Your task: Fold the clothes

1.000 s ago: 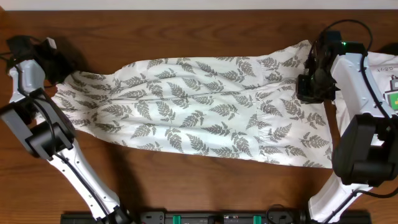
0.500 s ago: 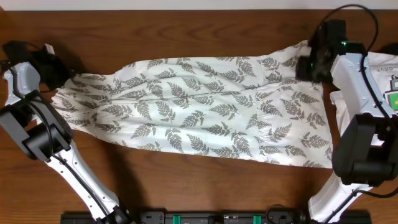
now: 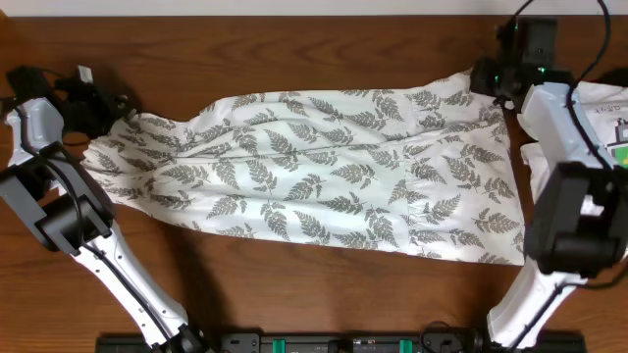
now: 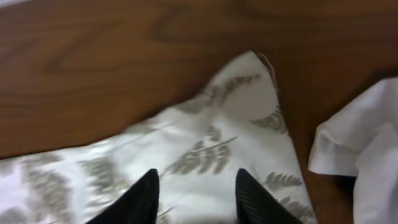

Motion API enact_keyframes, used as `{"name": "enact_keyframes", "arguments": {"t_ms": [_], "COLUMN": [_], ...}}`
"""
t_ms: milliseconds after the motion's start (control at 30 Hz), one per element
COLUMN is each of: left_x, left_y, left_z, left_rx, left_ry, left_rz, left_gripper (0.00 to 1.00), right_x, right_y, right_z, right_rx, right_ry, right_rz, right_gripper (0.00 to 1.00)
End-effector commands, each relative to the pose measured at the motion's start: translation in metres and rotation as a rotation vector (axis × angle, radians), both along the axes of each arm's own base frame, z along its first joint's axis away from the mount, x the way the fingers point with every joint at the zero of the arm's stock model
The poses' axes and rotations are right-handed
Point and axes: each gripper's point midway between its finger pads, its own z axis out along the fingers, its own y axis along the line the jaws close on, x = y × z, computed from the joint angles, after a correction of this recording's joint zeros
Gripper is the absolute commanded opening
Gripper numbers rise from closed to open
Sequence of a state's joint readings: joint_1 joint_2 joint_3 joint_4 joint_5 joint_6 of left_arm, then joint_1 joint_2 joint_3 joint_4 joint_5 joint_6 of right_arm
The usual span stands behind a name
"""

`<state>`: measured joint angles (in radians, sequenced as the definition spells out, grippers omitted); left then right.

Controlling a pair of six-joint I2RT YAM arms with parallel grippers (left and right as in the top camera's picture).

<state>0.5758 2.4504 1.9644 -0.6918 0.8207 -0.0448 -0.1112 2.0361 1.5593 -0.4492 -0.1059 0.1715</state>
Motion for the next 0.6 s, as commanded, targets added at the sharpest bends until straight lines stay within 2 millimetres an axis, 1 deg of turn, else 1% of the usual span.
{"name": "enact_keyframes", "arguments": {"t_ms": [0, 100, 167, 233, 433, 567], "left_x": [0.006, 0.008, 0.008, 0.008, 0.008, 0.008], "left_y": [-0.007, -0.008, -0.008, -0.008, -0.008, -0.008], "left_z": [0.018, 0.021, 0.021, 0.021, 0.021, 0.021], "left_rx": [-0.048, -0.061, -0.061, -0.061, -0.060, -0.060], "left_ry": [-0.069, -0.089, -0.089, -0.089, -0.089, -0.089], "left_rz": [-0.031, -0.038, -0.038, -0.038, -0.038, -0.038], "left_gripper": [0.19, 0.19, 0.19, 0.19, 0.19, 0.19], "right_x": [0.006, 0.017, 0.026, 0.035, 0.051, 0.056], "right_y": [-0.016, -0.023, -0.024, -0.022, -0.015, -0.006], "right_z": [-0.028, -0.041, -0.045, -0.047, -0.052, -0.064], "right_rx": [0.056, 0.086, 0.094, 0.104, 0.124, 0.127], "right_ry": [0.022, -0.009, -0.045, -0.080, -0.144, -0.149], "right_rz": [-0.030, -0.025, -0.017, -0.002, 0.010, 0.028], "right_gripper": [0.42, 0.43, 0.43, 0.46, 0.47, 0.49]}}
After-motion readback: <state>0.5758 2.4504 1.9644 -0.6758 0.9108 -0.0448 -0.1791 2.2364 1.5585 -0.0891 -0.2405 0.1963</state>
